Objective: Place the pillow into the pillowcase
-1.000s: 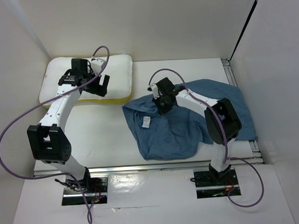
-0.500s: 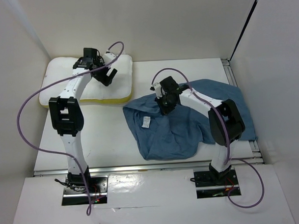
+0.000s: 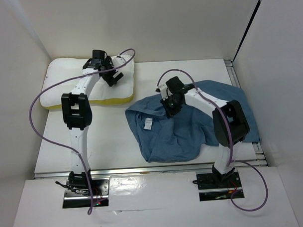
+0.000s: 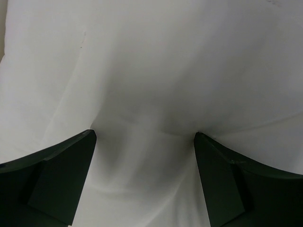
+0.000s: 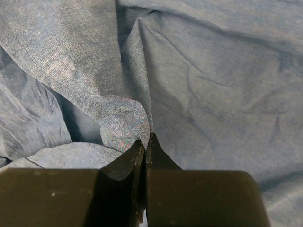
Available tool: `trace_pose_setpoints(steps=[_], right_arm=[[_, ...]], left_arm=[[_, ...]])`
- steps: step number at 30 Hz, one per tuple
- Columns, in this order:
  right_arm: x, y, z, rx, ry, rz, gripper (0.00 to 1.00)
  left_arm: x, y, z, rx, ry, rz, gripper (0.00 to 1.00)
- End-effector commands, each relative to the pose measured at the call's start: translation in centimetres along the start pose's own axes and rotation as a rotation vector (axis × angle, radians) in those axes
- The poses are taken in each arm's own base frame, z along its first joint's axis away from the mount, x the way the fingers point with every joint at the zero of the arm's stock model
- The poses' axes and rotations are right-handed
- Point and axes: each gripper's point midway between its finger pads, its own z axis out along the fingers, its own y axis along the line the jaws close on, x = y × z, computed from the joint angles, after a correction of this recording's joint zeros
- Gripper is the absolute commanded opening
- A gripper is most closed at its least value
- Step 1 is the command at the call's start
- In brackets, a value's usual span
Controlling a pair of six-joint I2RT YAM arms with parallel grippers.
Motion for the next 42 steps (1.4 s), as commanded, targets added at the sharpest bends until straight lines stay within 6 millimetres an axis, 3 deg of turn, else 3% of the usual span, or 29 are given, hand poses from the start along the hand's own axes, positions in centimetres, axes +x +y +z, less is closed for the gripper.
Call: trace_pose_setpoints(steps=[1, 5, 7, 10, 15, 17, 18, 20, 21, 24, 25, 27, 29, 30, 31, 33, 34, 35, 36, 38, 39, 42], right_arm=[[-1.8, -0.3, -1.8, -0.001, -0.04, -0.016, 0.0], [-1.6, -0.5, -1.8, -0.008, -0.025, -0.001, 0.0], [-2.0, -0.6, -2.0, -0.006, -0.033, -0.013, 0.0], [-1.7, -0.5, -1.5, -0.019, -0.015, -0.008, 0.0], [-2.1, -0.4, -1.5, -0.028, -0.015, -0.007, 0.0], [-2.2, -0.5, -1.3, -0.029, -0.013, -0.007, 0.0], [-2.0, -0.4, -1.3, -0.03, -0.005, -0.004, 0.0], [-2.6, -0.6, -1.4, -0.028, -0.015, -0.016, 0.0], [-2.6, -0.6, -1.4, -0.028, -0.015, -0.016, 0.0], [-2.9, -0.6, -1.5, -0.027, -0.024, -0.019, 0.0], [-3.2, -0.4, -1.5, -0.034, -0.035, -0.013, 0.0], [-3.4, -0.5, -1.5, -0.032, -0.044, -0.015, 0.0], [-4.0, -0.3, -1.8, -0.039, -0.067, -0.011, 0.0], [-3.8, -0.3, -1.6, -0.04, -0.067, -0.011, 0.0], [-3.8, -0.2, -1.6, -0.04, -0.067, 0.0, 0.0], [-3.9, -0.1, -1.5, -0.048, -0.082, -0.004, 0.0], [-3.9, -0.1, -1.5, -0.048, -0.082, -0.004, 0.0], [-3.9, 0.2, -1.5, -0.064, -0.084, 0.004, 0.0], [-4.0, 0.2, -1.7, -0.062, -0.094, 0.001, 0.0], [-3.9, 0.4, -1.4, -0.071, -0.097, 0.001, 0.0], [-3.9, 0.4, -1.5, -0.07, -0.106, -0.002, 0.0], [-3.6, 0.0, -1.3, -0.046, -0.109, -0.003, 0.0]], left_arm=[[1.5, -1.8, 2.4, 0.061, 0.023, 0.036, 1.0], [3.7, -4.5, 3.3, 0.143, 0.068, -0.018, 0.98], [4.4, -5.6, 3.4, 0.173, 0.083, -0.042, 0.88], [5.4, -7.7, 3.6, 0.245, 0.122, -0.06, 0.56], [6.8, -9.6, 4.4, 0.322, 0.158, -0.08, 0.38], [7.2, -10.0, 4.5, 0.33, 0.169, -0.098, 0.23], [7.2, -10.1, 4.4, 0.329, 0.172, -0.118, 0.04], [7.2, -10.5, 4.2, 0.34, 0.171, -0.131, 0.0], [6.0, -10.3, 3.2, 0.341, 0.139, -0.14, 0.0], [4.9, -10.8, 1.0, 0.347, 0.123, -0.185, 0.0], [3.0, -9.8, -0.9, 0.321, 0.085, -0.179, 0.0], [2.2, -9.6, -3.1, 0.318, 0.065, -0.198, 0.0], [0.4, -7.8, -7.3, 0.273, 0.022, -0.223, 0.0], [0.0, -8.5, -8.3, 0.294, 0.009, -0.228, 0.0], [-0.9, -7.7, -11.3, 0.267, -0.017, -0.237, 0.0], [-0.9, -7.6, -14.0, 0.256, -0.035, -0.265, 0.0], [-1.2, -7.5, -16.6, 0.232, -0.048, -0.266, 0.0], [-1.2, -7.5, -16.6, 0.232, -0.048, -0.266, 0.0], [-1.6, -7.1, -19.1, 0.194, -0.07, -0.273, 0.0], [-1.9, -7.0, -21.3, 0.157, -0.083, -0.274, 0.0], [-2.0, -6.1, -23.7, 0.099, -0.104, -0.27, 0.0], [-2.1, -6.7, -26.8, 0.088, -0.123, -0.242, 0.0]])
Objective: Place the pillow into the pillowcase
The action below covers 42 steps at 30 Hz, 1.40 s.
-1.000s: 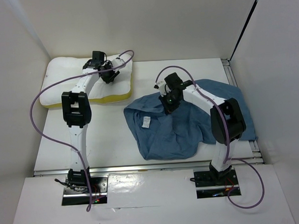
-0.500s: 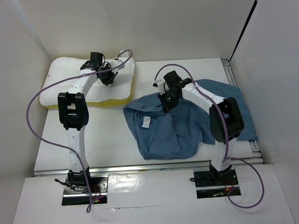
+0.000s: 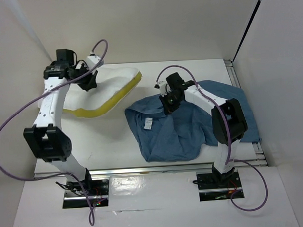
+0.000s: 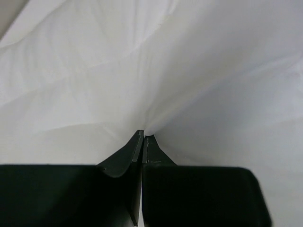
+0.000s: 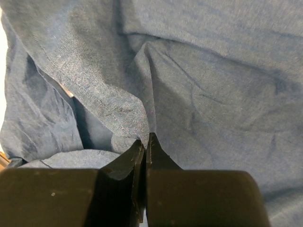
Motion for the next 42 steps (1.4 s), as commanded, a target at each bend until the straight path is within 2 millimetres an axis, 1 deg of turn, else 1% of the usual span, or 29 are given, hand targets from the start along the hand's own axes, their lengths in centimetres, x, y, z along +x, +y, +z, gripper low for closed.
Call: trace_pose_setpoints(steps=[1, 2, 4, 5, 6, 7, 8, 9, 10, 12, 14, 15, 16, 17, 19, 20, 21, 22, 24, 26, 28, 29, 30, 32, 36, 37, 39, 41, 42], right_arm=[[-1.4, -0.4, -0.8, 0.025, -0.076, -0.008, 0.0], [-1.7, -0.8, -0.9, 0.032, -0.088, 0.007, 0.0], [-2.3, -0.9, -1.1, 0.035, -0.108, 0.0, 0.0], [-2.6, -1.3, -1.1, 0.04, -0.113, 0.007, 0.0], [-3.4, -1.4, -1.5, 0.043, -0.132, 0.001, 0.0], [-3.7, -1.4, -1.5, 0.045, -0.143, -0.003, 0.0], [-4.5, -1.9, -1.9, 0.055, -0.17, -0.002, 0.0], [-4.9, -1.9, -2.1, 0.056, -0.179, 0.004, 0.0], [-5.9, -1.9, -2.5, 0.06, -0.206, -0.005, 0.0], [-6.7, -2.3, -3.1, 0.068, -0.228, -0.004, 0.0], [-7.5, -2.3, -3.7, 0.072, -0.249, -0.011, 0.0], [-7.5, -2.8, -3.8, 0.078, -0.251, -0.003, 0.0], [-7.5, -2.8, -3.8, 0.078, -0.251, -0.003, 0.0], [-7.5, -3.2, -3.9, 0.084, -0.253, 0.005, 0.0], [-7.4, -3.2, -3.9, 0.084, -0.253, 0.005, 0.0], [-7.4, -3.6, -4.1, 0.089, -0.254, 0.012, 0.0], [-7.4, -3.6, -4.1, 0.089, -0.254, 0.012, 0.0], [-7.4, -3.6, -4.1, 0.089, -0.254, 0.012, 0.0], [-7.4, -3.6, -4.1, 0.088, -0.255, 0.021, 0.0], [-7.0, -3.9, -3.3, 0.094, -0.235, 0.038, 0.0], [-7.8, -4.1, -3.5, 0.096, -0.25, 0.033, 0.0], [-7.8, -4.0, -3.5, 0.095, -0.25, 0.045, 0.0], [-8.3, -4.0, -3.8, 0.097, -0.263, 0.041, 0.0], [-8.5, -3.9, -3.7, 0.087, -0.266, 0.051, 0.0], [-9.5, -3.2, -4.4, 0.053, -0.289, 0.052, 0.0], [-9.5, -3.2, -4.4, 0.053, -0.289, 0.052, 0.0], [-9.8, -2.4, -4.8, 0.018, -0.288, 0.058, 0.0], [-9.5, -1.8, -5.1, -0.005, -0.282, 0.058, 0.0], [-9.5, -1.4, -5.5, -0.02, -0.283, 0.056, 0.0]], left_arm=[[-1.6, -1.5, -5.3, -0.031, -0.07, 0.047, 0.0], [-1.3, -2.6, -6.5, -0.025, -0.063, 0.054, 0.0], [-0.2, -4.1, -7.1, 0.001, -0.046, 0.068, 0.0], [-0.1, -4.9, -8.2, -0.004, -0.052, 0.081, 0.0], [1.1, -5.8, -8.0, 0.017, -0.029, 0.064, 0.0], [1.3, -6.3, -8.2, 0.025, -0.034, 0.063, 0.0], [1.7, -7.1, -8.9, 0.024, -0.035, 0.064, 0.0], [2.1, -7.5, -8.9, 0.027, -0.032, 0.061, 0.0], [3.1, -8.5, -8.6, 0.057, -0.017, 0.043, 0.0], [3.8, -9.2, -8.7, 0.062, -0.011, 0.03, 0.0], [4.7, -10.2, -8.9, 0.073, 0.0, 0.021, 0.0], [4.9, -10.4, -9.0, 0.074, 0.001, 0.02, 0.0], [5.3, -10.7, -8.9, 0.078, 0.006, 0.016, 0.0], [5.4, -11.0, -8.9, 0.091, 0.004, 0.025, 0.0], [5.8, -11.3, -8.9, 0.097, 0.009, 0.031, 0.0], [5.9, -11.6, -8.9, 0.111, 0.011, 0.034, 0.0], [5.8, -11.6, -9.1, 0.106, 0.005, 0.052, 0.0], [6.3, -11.8, -9.0, 0.118, 0.016, 0.052, 0.0], [6.4, -12.0, -9.2, 0.121, 0.018, 0.074, 0.0], [7.3, -12.3, -9.1, 0.131, 0.04, 0.095, 0.0], [7.8, -12.5, -9.3, 0.138, 0.051, 0.108, 0.0], [7.8, -12.5, -9.3, 0.138, 0.05, 0.118, 0.0], [8.0, -12.7, -9.5, 0.136, 0.048, 0.121, 0.0], [8.2, -13.1, -9.8, 0.142, 0.052, 0.13, 0.0], [9.1, -13.6, -9.3, 0.163, 0.072, 0.113, 0.0], [8.9, -13.8, -9.3, 0.17, 0.063, 0.098, 0.0], [9.0, -13.6, -8.8, 0.159, 0.057, 0.066, 0.0], [8.6, -13.6, -7.9, 0.176, 0.057, 0.058, 0.0], [8.7, -13.3, -7.1, 0.179, 0.07, 0.05, 0.0]])
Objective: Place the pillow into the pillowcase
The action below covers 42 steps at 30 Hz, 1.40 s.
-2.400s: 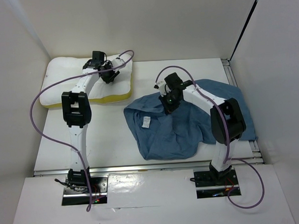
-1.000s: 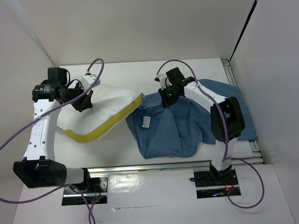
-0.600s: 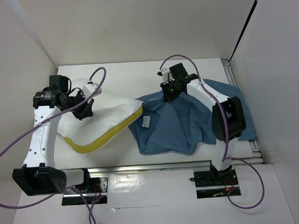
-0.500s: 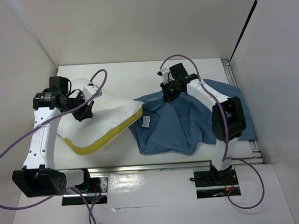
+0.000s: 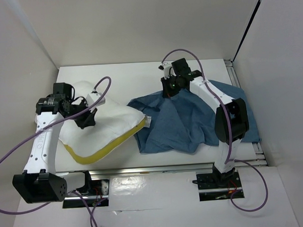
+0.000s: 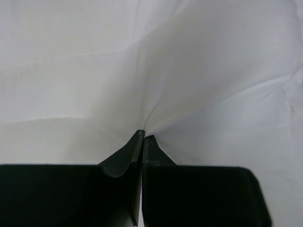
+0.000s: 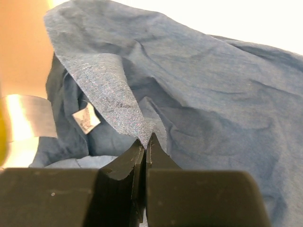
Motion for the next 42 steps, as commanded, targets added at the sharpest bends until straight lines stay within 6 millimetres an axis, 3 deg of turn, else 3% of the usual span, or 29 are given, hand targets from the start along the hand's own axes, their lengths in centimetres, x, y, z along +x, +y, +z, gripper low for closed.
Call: trace_pose_setpoints(steps=[1, 8, 11, 16, 19, 24, 30, 42], right_arm=[[-2.1, 1.9, -1.7, -0.064, -0.05, -0.005, 0.0], [0.5, 6.6, -2.6, -0.144, -0.001, -0.049, 0.0], [1.3, 7.5, -2.8, -0.151, 0.009, -0.074, 0.0], [0.8, 7.0, -2.9, -0.119, -0.002, -0.088, 0.0], [-0.7, 7.1, -3.2, -0.117, -0.032, -0.099, 0.0], [-0.8, 8.0, -3.5, -0.169, -0.034, -0.099, 0.0], [1.8, 10.7, -3.8, -0.25, 0.015, -0.11, 0.0], [5.4, 12.1, -4.0, -0.3, 0.081, -0.124, 0.0]], left_arm=[[-1.8, 0.7, 1.2, 0.004, -0.058, -0.011, 0.0], [-3.7, 1.6, 4.3, 0.036, -0.051, -0.042, 0.0], [-4.3, 1.6, 5.3, 0.056, -0.049, -0.033, 0.0], [-5.2, 1.1, 6.5, 0.095, -0.046, -0.016, 0.0], [-5.5, 0.8, 7.2, 0.118, -0.032, -0.008, 0.0], [-6.2, 1.4, 8.8, 0.12, -0.021, -0.077, 0.0], [-8.0, 2.0, 10.2, 0.115, -0.031, -0.114, 0.0], [-12.0, 4.9, 12.0, 0.045, -0.078, -0.252, 0.0]])
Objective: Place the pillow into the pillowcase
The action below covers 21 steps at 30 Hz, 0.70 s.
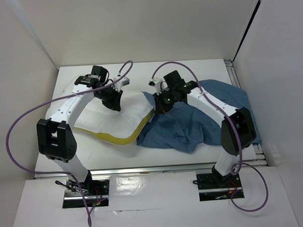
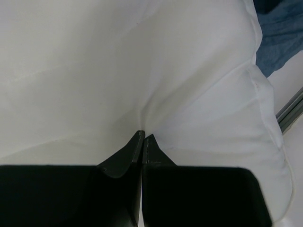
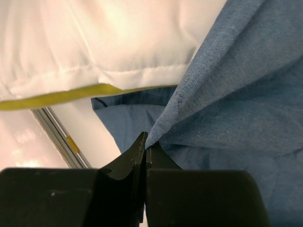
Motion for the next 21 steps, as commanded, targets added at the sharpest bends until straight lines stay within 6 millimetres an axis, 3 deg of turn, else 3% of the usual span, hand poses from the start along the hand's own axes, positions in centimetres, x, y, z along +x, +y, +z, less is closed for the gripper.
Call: trace_pose_setpoints(steps=[1, 6, 12, 16, 19, 21], right_arm=[[0.4, 2.4, -1.3, -0.055, -0.009, -0.031, 0.0], [1.5, 2.7, -1.0, -0.063, 0.014, -0.036, 0.0], [1.2, 1.8, -0.3, -0.032, 0.021, -0.034, 0.0], [0.0, 0.8, 0.7, -0.009, 0.015, -0.039, 0.0], [-2.1, 0.1, 1.1, 0.015, -0.015, -0.046, 0.0], [-2.8, -0.5, 1.3, 0.022, -0.024, -0.042, 0.0]], left_arm=[[-4.6, 1.6, -0.7, -0.065, -0.134, -0.041, 0.0], [-5.5, 2.7, -0.3, -0.104, -0.157, -0.085, 0.0], [-5.7, 1.6, 1.6, -0.083, -0.146, -0.092, 0.0], [-5.1, 0.3, 2.5, -0.072, -0.132, -0.079, 0.0], [-4.4, -0.8, 3.3, -0.053, -0.113, -0.092, 0.0], [-4.5, -1.5, 2.9, -0.062, -0.129, -0.099, 0.0]])
